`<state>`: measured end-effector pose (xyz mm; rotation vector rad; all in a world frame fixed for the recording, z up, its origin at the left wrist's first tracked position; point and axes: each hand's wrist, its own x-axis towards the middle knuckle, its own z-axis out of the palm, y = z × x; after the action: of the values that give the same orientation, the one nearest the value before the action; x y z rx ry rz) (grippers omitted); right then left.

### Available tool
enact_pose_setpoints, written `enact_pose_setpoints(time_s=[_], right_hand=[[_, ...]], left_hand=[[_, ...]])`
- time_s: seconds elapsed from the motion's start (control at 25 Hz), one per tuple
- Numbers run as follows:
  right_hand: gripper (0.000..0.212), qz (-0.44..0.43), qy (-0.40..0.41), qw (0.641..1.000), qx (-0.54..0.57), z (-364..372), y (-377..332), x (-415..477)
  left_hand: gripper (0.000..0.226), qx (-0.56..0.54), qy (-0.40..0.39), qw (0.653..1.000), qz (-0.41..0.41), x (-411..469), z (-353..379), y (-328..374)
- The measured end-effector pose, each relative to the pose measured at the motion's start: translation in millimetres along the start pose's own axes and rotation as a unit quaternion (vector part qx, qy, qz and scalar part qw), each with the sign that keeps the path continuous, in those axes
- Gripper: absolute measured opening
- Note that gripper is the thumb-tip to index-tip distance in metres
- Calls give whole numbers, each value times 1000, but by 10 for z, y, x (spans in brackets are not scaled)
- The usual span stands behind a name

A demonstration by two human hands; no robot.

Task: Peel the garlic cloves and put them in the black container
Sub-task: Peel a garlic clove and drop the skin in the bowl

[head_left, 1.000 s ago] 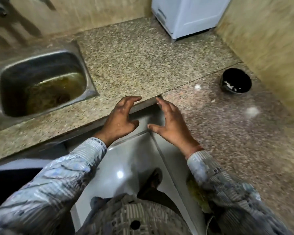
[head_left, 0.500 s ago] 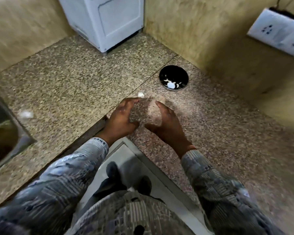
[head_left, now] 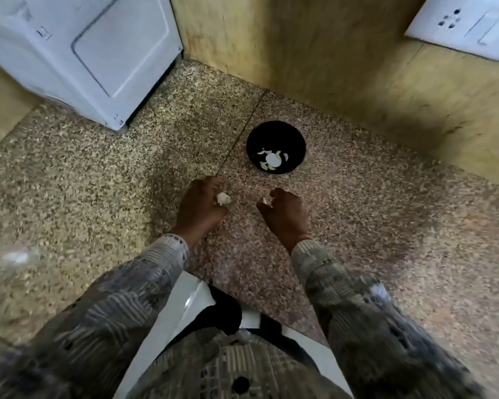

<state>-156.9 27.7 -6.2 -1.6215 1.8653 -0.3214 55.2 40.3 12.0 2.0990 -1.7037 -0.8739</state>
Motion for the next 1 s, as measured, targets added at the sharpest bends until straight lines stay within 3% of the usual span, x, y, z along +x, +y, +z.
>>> enact_pose_setpoints(time_s=[0.16,0.32,0.4,0.48,0.6,0.68,0.76,0.92,1.0], right_hand=[[24,30,-7,998,-59,208,-58,271],[15,73,-5,997,-37,163,-86,257],[15,109,1,994,32,91,-160,244],[15,137,57,976,160,-2,-315,309],[8,173,115,903,376,-209,-504,461],[12,186,113,871,440,-311,-564,446],[13,191,105,878,425,-350,-577,305],[12,184,3,884,429,-172,-506,-121],[12,186,-27,872,453,-61,-479,-258]], left_hand=[[64,46,-55,997,8,368,-104,-177],[60,72,-121,990,25,571,6,-208],[39,75,-119,989,53,622,83,-222],[20,55,-124,990,49,644,114,-192],[15,-79,-162,982,-53,609,143,-136],[24,-268,-208,933,-115,545,113,-111],[27,-405,-246,870,-139,489,70,-79],[30,-519,-268,792,-174,406,30,27],[30,-527,-285,782,-172,358,42,51]])
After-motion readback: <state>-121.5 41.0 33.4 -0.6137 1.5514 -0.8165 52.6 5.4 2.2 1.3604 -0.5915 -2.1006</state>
